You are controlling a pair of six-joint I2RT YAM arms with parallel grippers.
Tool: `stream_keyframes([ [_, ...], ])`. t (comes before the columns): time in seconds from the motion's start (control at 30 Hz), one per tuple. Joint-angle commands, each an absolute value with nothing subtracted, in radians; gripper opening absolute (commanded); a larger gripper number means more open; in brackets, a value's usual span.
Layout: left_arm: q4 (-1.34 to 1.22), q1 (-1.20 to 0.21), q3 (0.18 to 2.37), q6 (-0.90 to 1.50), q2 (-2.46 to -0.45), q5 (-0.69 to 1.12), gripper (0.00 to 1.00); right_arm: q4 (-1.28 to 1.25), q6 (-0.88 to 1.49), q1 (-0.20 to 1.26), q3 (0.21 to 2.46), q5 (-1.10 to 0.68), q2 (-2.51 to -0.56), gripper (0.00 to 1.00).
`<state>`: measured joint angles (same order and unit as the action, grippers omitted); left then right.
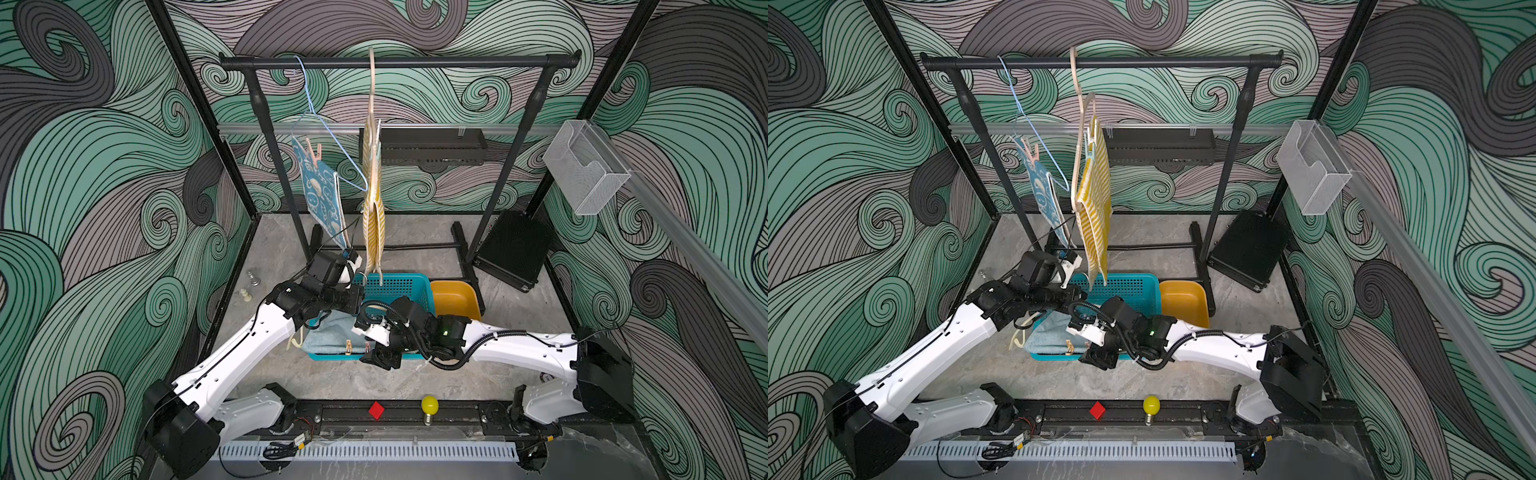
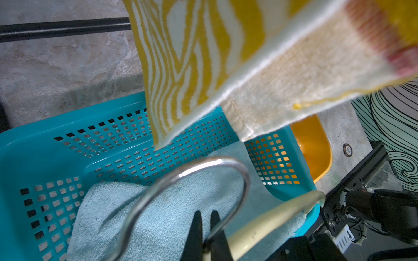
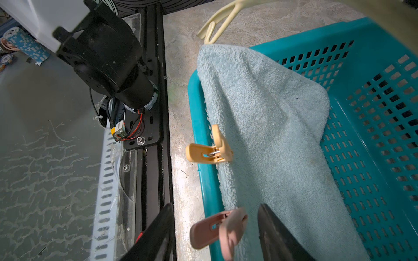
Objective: Remove the clothespins securing towels to the hanger
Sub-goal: Remove the clothespin from the hanger.
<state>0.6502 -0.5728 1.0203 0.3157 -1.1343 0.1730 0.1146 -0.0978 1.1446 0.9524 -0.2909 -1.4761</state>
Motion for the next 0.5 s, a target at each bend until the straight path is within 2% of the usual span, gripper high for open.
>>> stream_keyframes([
  [0.0, 0.642, -0.585, 1.013, 0.323, -1.105, 0.209, 0.00, 0.095, -0.127, 1.150, 0.959, -0.270, -1.492, 0.58],
  [0.47, 0.660, -0.584, 1.024, 0.316, -1.132, 0.229, 0.00, 0.052, -0.138, 1.161, 0.931, -0.217, -1.492, 0.54],
])
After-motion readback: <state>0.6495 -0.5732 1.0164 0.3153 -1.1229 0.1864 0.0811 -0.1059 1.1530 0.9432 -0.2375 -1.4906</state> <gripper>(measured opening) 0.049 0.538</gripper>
